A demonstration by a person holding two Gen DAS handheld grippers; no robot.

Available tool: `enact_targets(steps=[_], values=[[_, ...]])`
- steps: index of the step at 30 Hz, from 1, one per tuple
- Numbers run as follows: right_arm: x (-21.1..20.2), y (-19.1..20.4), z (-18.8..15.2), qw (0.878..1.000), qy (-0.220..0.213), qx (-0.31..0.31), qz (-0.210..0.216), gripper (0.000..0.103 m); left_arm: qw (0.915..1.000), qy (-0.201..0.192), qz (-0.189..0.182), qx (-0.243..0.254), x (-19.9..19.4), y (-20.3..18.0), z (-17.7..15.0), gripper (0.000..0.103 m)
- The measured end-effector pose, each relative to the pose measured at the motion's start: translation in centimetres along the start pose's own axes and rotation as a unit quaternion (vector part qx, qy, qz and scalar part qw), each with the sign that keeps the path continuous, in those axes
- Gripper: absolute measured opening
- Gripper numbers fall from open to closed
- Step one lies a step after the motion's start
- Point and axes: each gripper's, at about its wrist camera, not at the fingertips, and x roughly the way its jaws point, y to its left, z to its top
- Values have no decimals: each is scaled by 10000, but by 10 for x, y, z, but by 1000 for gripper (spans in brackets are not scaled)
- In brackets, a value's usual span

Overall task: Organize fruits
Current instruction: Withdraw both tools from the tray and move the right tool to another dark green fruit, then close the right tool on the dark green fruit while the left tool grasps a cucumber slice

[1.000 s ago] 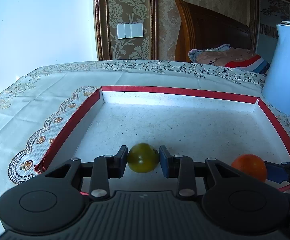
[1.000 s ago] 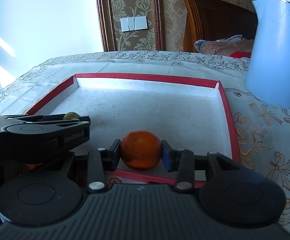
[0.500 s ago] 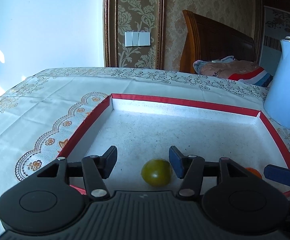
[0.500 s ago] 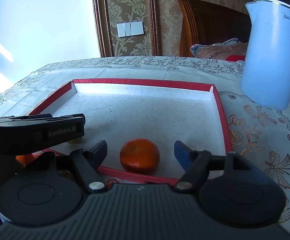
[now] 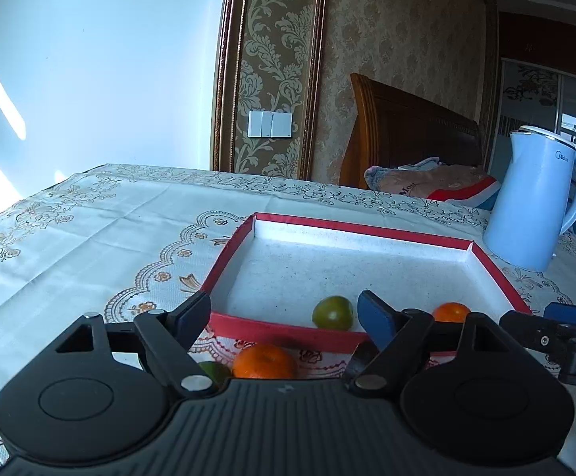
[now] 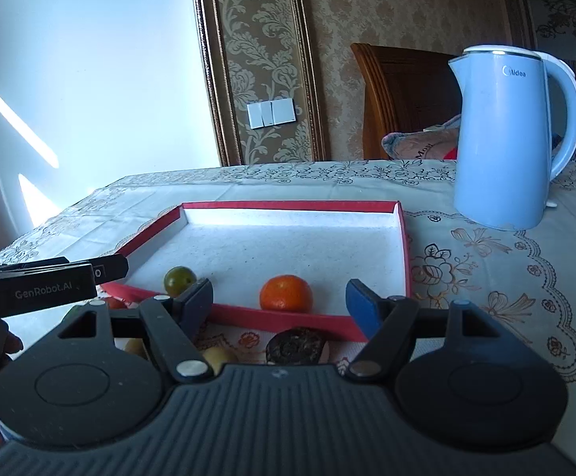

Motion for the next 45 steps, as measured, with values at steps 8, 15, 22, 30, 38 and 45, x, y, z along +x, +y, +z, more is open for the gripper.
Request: enact_targets(steps=[8,15,22,30,38,45], values=[[-31,20,-27,9989,216,-385,186,60,10000,-34,-37,66,-30,19,-20,81],[-19,30,-38,9965,610,-542,178,52,9996,100,143,224,-28,24,-34,81],[2,32,-39,9947,880,-525,87,52,9996,202,107,167,-29,31,-38,81],[14,33,-45,9934,1040,-450,196,31,9993,351,64,94,-24,38,-37,81],[12,29,-47,9942,981,-346,268,31,9971,525,336,447,-6,41,-29,81],[12,26,-46,9944,977,-259,315,31,9938,844,324,646,10,44,-26,81]])
